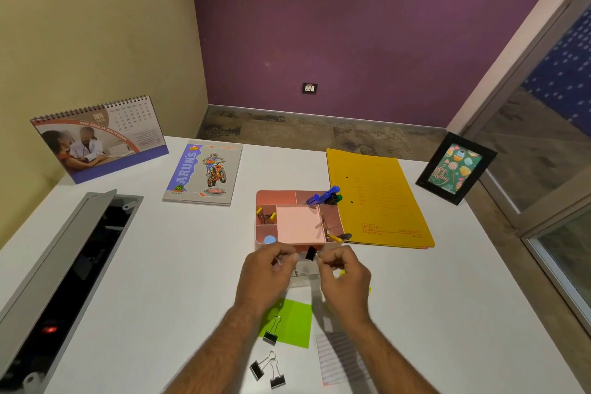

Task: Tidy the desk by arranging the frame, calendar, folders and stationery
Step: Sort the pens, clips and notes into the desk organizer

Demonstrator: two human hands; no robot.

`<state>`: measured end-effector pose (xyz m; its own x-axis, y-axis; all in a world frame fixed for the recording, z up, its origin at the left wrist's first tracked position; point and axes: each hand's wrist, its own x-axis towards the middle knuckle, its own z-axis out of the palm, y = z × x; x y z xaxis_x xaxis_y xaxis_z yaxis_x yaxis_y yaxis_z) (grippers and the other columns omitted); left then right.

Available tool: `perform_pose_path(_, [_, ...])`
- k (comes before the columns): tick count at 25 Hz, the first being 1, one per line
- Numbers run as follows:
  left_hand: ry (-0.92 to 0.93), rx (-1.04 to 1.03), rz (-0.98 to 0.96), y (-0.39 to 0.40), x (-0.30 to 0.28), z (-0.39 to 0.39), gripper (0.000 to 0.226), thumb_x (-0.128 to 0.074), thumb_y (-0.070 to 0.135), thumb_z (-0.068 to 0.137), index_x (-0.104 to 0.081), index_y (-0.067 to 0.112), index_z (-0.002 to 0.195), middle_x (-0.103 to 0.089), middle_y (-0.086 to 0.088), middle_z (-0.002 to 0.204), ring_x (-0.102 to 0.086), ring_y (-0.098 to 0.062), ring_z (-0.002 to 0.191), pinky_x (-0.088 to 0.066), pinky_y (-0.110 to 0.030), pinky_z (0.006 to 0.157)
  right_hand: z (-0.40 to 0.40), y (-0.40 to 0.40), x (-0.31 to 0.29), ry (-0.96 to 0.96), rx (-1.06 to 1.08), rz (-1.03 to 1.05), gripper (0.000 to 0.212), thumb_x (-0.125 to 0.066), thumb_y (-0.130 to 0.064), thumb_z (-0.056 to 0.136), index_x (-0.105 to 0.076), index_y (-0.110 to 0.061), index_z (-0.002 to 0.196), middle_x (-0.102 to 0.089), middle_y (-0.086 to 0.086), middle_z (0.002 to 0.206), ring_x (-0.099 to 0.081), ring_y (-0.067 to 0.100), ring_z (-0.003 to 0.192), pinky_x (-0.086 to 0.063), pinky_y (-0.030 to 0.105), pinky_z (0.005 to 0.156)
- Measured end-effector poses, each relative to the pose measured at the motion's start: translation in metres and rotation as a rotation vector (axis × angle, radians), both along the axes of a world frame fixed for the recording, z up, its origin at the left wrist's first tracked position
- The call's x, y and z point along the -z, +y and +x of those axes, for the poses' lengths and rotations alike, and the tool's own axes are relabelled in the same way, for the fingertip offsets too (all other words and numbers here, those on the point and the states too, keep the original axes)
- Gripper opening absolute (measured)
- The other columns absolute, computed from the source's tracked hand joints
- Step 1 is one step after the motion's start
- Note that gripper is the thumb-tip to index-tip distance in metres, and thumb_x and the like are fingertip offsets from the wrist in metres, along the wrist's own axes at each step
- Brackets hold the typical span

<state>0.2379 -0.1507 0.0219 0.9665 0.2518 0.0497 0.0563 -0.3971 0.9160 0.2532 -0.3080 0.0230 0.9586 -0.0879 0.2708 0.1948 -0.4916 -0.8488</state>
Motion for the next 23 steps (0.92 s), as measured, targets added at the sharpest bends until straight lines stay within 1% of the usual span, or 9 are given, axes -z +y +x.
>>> perform_pose_path(2, [0.051,0.046,0.084,0.01,0.006,-0.01,0.012,-0.075,0.036,0.077,-0.066,0.03,0.074,-0.064,0.015,0.067,-0.058,-0.002,0.065,-0.048,-0.021,0.06,0.01,0.0,-0.001,0.052,-0.047,-0.158,0.028,-0.066,0.003,0.077,-0.057,-0.024,0.075,-0.065,-0.01,0.077,-0.061,0.008,0.073,-0.051,0.026,0.066])
perform_pose_path(5, [0.219,0.265,0.319,0.032,0.018,-0.025,0.032,-0.072,0.056,0.065,-0.057,0.028,0.066,-0.057,0.01,0.057,-0.05,-0.005,0.055,-0.046,-0.025,0.058,0.021,0.0,0.001,0.03,-0.187,-0.531,0.024,-0.063,0.002,0.075,-0.053,-0.02,0.077,-0.062,-0.003,0.076,-0.055,0.021,0.071,-0.045,0.036,0.058])
perform_pose_path(7, [0.348,0.382,0.476,0.041,0.022,-0.034,0.044,-0.07,0.066,0.058,-0.056,0.025,0.065,-0.058,0.011,0.058,-0.052,-0.005,0.058,-0.047,-0.026,0.062,0.026,0.004,-0.003,0.0,-0.248,-0.704,0.025,-0.064,0.005,0.068,-0.054,-0.017,0.076,-0.063,0.002,0.074,-0.053,0.025,0.07,-0.039,0.033,0.055])
perform_pose_path(9, [0.455,0.44,0.59,0.042,0.024,-0.043,0.054,-0.069,0.072,0.048,-0.056,0.022,0.067,-0.057,0.011,0.06,-0.054,-0.006,0.06,-0.046,-0.027,0.062,0.03,0.008,-0.006,-0.013,-0.257,-0.772,0.026,-0.066,0.005,0.062,-0.057,-0.017,0.073,-0.064,0.002,0.068,-0.055,0.026,0.066,-0.033,0.028,0.054])
perform_pose_path(11, [0.498,0.442,0.655,0.039,0.028,-0.051,0.055,-0.068,0.07,0.045,-0.054,0.021,0.068,-0.056,0.01,0.06,-0.054,-0.009,0.061,-0.044,-0.026,0.062,0.03,0.01,-0.005,-0.026,-0.264,-0.806,0.025,-0.067,0.002,0.058,-0.057,-0.018,0.068,-0.064,-0.001,0.063,-0.057,0.025,0.063,-0.03,0.025,0.055])
perform_pose_path(15, [0.521,0.4,0.712,0.03,0.034,-0.062,0.041,-0.062,0.058,0.052,-0.048,0.021,0.064,-0.053,0.007,0.067,-0.052,-0.017,0.068,-0.039,-0.027,0.061,0.025,0.01,0.001,-0.03,-0.303,-0.805,0.018,-0.065,-0.005,0.061,-0.059,-0.021,0.063,-0.065,-0.005,0.067,-0.057,0.022,0.072,-0.044,0.029,0.064])
perform_pose_path(19, [0.561,0.368,0.725,0.026,0.037,-0.068,0.047,-0.059,0.066,0.054,-0.048,0.022,0.067,-0.057,0.008,0.075,-0.055,-0.015,0.074,-0.044,-0.028,0.067,0.011,0.004,0.008,-0.142,-0.224,-0.586,0.012,-0.065,-0.012,0.069,-0.065,-0.023,0.074,-0.065,-0.008,0.073,-0.052,0.013,0.077,-0.03,0.019,0.071])
perform_pose_path(21, [0.56,0.333,0.743,0.023,0.039,-0.07,0.052,-0.057,0.071,0.056,-0.045,0.021,0.066,-0.055,0.007,0.074,-0.054,-0.015,0.074,-0.048,-0.029,0.072,0.0,0.001,0.012,-0.17,-0.216,-0.496,0.008,-0.058,-0.016,0.072,-0.064,-0.022,0.075,-0.064,-0.008,0.073,-0.051,0.012,0.076,-0.034,0.021,0.068])
perform_pose_path(23, [0.557,0.306,0.776,0.019,0.04,-0.072,0.046,-0.055,0.065,0.061,-0.039,0.022,0.064,-0.048,0.004,0.071,-0.051,-0.019,0.073,-0.047,-0.03,0.073,-0.013,-0.003,0.018,-0.131,-0.222,-0.432,0.008,-0.058,-0.017,0.073,-0.064,-0.023,0.076,-0.063,-0.008,0.074,-0.054,0.011,0.074,-0.043,0.025,0.064])
